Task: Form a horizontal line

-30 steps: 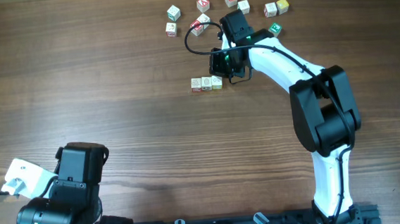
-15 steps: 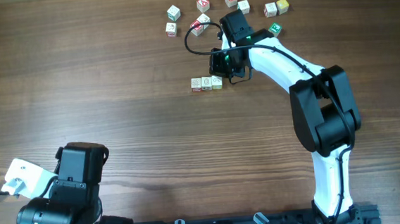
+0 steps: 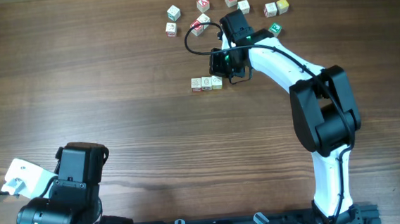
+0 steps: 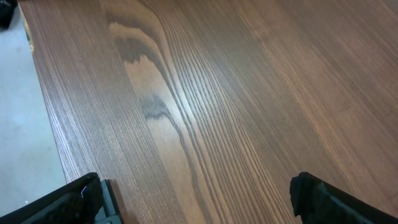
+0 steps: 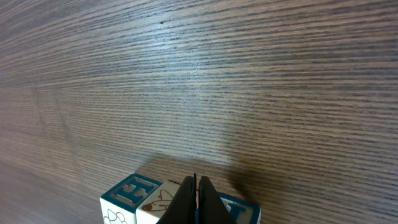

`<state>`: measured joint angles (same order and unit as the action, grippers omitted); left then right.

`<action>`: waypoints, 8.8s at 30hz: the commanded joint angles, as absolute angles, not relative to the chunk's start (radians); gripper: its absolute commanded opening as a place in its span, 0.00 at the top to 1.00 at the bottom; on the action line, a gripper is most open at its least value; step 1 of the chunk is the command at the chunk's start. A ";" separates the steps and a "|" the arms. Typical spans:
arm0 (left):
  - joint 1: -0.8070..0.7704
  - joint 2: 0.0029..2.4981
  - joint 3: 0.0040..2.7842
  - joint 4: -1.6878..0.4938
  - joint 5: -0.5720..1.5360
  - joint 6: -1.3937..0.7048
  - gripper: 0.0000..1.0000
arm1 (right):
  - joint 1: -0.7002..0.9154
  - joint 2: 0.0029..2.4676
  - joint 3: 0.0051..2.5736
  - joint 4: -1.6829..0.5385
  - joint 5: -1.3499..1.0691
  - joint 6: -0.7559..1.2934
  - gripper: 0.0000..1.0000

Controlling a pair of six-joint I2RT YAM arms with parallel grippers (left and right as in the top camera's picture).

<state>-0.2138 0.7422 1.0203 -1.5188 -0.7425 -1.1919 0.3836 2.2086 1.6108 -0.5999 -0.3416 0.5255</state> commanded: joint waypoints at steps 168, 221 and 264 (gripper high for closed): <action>-0.205 0.739 1.018 -1.520 -0.749 -1.213 0.00 | 0.642 2.252 1.693 -0.823 -0.080 0.378 0.95; -0.205 0.739 1.018 -1.520 -0.749 -1.213 0.00 | 0.641 2.252 1.693 -0.804 -0.046 0.427 0.95; -0.205 0.739 1.018 -1.520 -0.749 -1.213 0.00 | 0.641 2.252 1.693 -0.793 -0.023 0.445 0.95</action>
